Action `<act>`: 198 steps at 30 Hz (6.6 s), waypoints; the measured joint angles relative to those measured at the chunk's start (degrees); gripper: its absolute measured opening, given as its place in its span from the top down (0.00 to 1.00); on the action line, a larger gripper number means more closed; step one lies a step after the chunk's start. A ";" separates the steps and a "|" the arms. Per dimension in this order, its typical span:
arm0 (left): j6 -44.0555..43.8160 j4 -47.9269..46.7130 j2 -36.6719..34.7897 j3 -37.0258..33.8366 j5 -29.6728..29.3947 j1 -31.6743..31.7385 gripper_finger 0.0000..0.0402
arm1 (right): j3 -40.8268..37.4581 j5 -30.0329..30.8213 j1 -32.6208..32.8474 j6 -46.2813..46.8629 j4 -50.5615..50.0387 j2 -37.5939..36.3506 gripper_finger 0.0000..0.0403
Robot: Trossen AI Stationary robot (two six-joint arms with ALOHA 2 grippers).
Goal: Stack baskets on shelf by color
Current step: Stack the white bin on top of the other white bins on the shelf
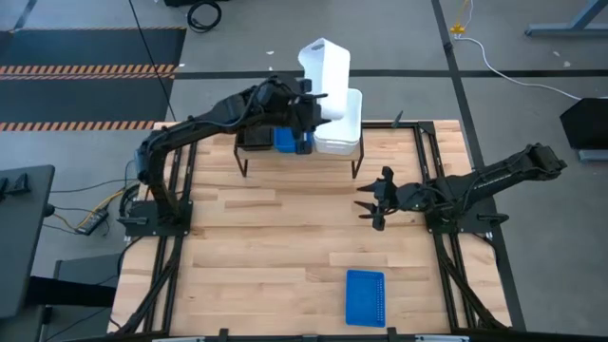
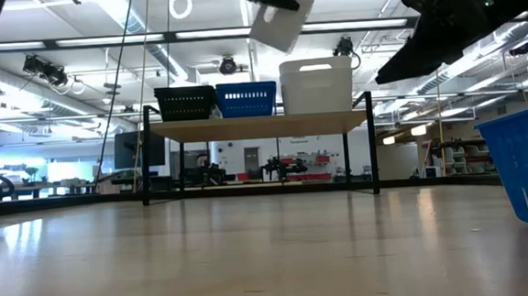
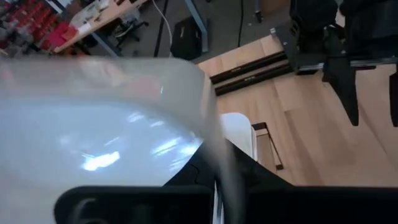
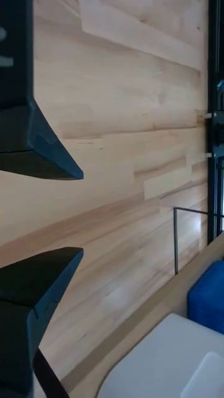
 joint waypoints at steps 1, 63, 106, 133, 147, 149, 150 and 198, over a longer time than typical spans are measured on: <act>-0.08 0.39 0.67 0.00 0.51 0.15 0.98 | 0.00 -0.01 -0.18 0.02 -0.02 0.02 0.52; -6.64 -5.11 0.51 0.00 -12.64 -4.20 0.77 | 0.00 -0.46 -0.36 0.02 -3.06 0.02 0.52; -13.13 -10.38 3.85 -0.09 -0.63 1.35 0.71 | -0.02 -0.48 -0.62 0.00 -2.90 0.02 0.52; -7.53 -10.05 3.29 -0.07 -3.76 0.72 0.98 | -0.02 -0.48 -0.62 0.00 -3.10 0.01 0.52; -7.64 -13.91 2.78 -0.04 -5.70 -0.89 0.97 | -0.02 -0.46 -0.68 -0.44 -3.07 0.02 0.52; -7.70 -13.36 2.78 -0.04 -5.68 -1.01 0.94 | -0.01 -0.46 -0.69 -0.44 -3.05 0.02 0.52; -7.70 -12.90 2.78 -0.04 -5.76 -1.18 0.93 | -0.02 -0.46 -0.68 -0.44 -3.07 0.01 0.52; -12.45 -22.41 -2.12 -0.04 -19.54 -2.07 0.85 | -0.02 -0.46 -0.68 0.26 -4.78 0.02 0.52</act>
